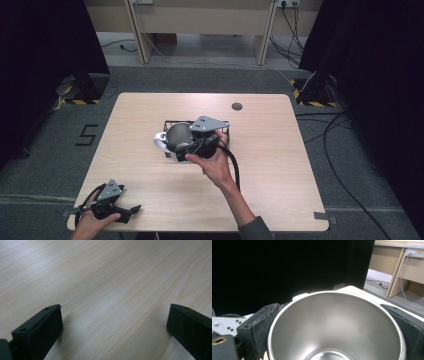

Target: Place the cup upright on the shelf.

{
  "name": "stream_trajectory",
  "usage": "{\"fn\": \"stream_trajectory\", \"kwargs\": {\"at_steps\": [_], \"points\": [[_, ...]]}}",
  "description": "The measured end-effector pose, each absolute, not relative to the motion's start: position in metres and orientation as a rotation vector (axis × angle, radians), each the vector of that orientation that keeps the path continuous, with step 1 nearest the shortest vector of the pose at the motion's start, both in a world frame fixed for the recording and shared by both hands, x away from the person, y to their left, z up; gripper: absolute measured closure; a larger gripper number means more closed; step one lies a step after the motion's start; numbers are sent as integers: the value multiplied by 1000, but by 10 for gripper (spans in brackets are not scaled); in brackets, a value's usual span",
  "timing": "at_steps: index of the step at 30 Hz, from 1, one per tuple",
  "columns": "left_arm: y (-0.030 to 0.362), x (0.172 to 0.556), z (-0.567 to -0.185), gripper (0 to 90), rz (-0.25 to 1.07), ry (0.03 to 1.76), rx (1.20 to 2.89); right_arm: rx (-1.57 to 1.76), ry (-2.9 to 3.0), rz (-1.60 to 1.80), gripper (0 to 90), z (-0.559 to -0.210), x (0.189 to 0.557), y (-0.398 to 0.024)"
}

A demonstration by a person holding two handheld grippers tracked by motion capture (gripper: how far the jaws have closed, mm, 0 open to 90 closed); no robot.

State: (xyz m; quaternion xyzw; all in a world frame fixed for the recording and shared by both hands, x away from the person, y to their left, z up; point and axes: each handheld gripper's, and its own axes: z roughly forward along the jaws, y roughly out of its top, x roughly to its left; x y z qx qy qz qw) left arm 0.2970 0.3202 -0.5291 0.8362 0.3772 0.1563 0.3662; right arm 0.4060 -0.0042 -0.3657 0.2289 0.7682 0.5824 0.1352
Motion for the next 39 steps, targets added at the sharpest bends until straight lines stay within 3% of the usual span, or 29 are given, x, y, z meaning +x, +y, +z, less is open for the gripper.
{"fn": "stream_trajectory", "kwargs": {"at_steps": [12,39], "points": [[320,297,-529,0,401,969,2151,709,2185,1633,63,-346,434,-26],[320,297,-529,0,402,970,2149,802,2188,1547,63,-376,502,-42]]}}
